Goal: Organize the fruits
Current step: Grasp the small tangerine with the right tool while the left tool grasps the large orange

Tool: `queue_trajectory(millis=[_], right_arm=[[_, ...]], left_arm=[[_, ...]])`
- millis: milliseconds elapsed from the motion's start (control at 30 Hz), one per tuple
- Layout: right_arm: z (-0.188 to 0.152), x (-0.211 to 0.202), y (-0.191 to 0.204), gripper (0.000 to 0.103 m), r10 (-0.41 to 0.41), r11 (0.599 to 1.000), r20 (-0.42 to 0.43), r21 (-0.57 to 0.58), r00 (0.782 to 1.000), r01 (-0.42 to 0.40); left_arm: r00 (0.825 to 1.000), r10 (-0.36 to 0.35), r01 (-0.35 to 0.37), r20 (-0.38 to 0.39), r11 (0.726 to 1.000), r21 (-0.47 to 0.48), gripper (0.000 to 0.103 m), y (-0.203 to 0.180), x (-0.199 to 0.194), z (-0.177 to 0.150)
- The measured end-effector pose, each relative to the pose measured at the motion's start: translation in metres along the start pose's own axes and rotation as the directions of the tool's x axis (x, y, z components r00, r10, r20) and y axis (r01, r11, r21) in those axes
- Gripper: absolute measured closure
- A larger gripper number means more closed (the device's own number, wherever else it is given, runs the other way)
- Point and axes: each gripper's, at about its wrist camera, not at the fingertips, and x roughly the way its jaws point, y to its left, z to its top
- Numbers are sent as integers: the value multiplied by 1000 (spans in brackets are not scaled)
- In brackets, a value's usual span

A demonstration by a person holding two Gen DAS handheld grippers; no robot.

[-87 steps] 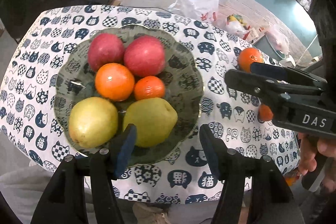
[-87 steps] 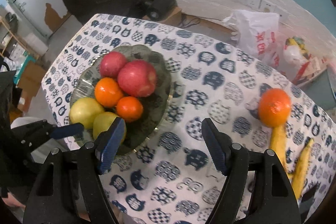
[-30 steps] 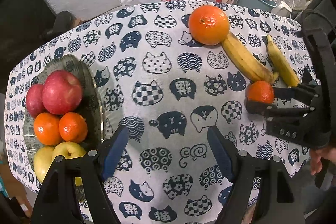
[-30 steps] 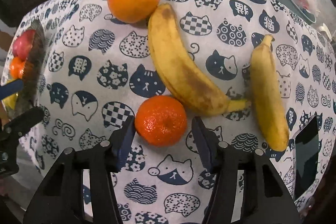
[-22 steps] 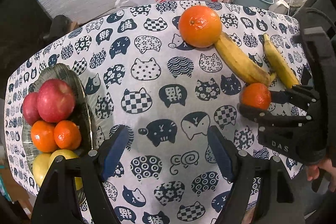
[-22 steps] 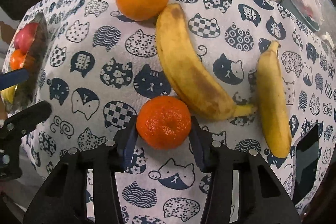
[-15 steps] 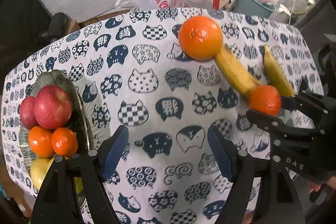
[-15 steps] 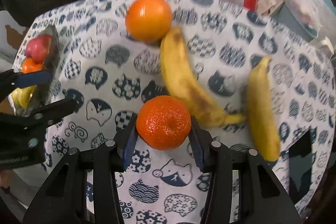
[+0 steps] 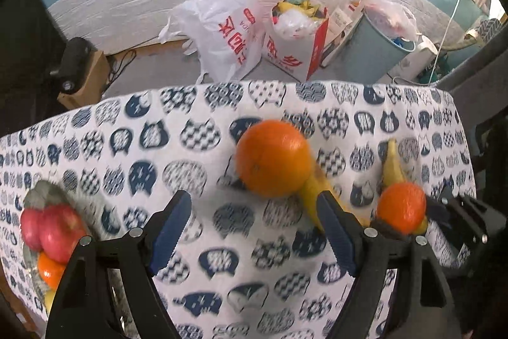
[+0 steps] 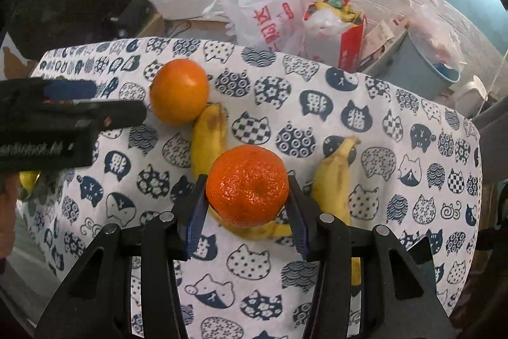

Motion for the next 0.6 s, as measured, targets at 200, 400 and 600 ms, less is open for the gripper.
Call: queue_trajectory(millis=[200, 400, 600], right_arm=[[5, 7, -14, 57, -11, 1000, 2, 26, 1000, 11], [9, 11, -19, 57, -11, 999, 5, 44, 1000, 11], [11, 17, -23, 57, -26, 998, 4, 64, 1000, 26]], left_arm=[[999, -24, 23, -33, 999, -43, 21, -2, 26, 16], [997, -54, 50, -53, 995, -86, 19, 4, 42, 20], [996, -74, 70, -47, 993, -90, 18, 5, 51, 20]])
